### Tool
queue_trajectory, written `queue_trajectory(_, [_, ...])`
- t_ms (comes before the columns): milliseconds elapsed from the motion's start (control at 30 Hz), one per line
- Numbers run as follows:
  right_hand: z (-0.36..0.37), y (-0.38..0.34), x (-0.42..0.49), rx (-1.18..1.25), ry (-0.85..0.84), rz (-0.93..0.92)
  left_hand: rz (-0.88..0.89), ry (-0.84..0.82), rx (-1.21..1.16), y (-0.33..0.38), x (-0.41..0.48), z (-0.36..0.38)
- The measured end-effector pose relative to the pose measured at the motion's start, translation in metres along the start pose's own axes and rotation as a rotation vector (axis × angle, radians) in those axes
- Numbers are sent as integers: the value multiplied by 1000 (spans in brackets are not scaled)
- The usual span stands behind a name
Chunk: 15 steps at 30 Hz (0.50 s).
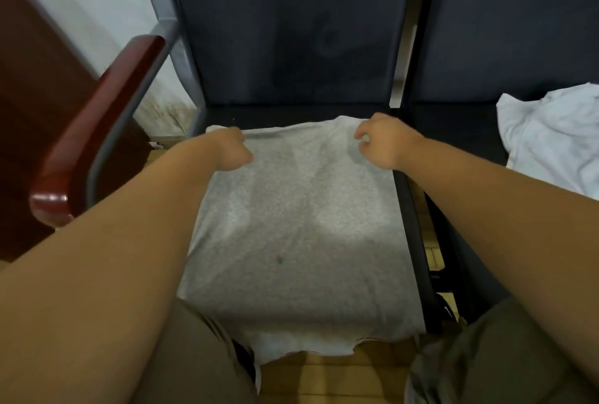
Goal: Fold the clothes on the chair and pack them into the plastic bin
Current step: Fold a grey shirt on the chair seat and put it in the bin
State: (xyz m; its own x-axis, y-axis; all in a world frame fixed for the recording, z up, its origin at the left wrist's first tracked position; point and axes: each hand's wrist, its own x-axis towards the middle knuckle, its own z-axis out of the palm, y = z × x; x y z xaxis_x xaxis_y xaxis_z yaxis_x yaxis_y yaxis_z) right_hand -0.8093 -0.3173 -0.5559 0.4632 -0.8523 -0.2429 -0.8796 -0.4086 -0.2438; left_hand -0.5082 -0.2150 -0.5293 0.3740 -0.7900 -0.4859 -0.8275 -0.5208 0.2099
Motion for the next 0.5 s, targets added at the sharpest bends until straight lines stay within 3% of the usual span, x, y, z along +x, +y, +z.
queue_trajectory(200, [15, -7, -4, -83, -201, -16, 44, -119, 73, -27, -2, 17])
queue_trajectory(367, [10, -6, 2, -145, -179, 39, -26, -86, 171, -35, 1, 17])
queue_trajectory(500, [10, -11, 13, -153, -130, 32, 15, 49, 182, -30, 10, 17])
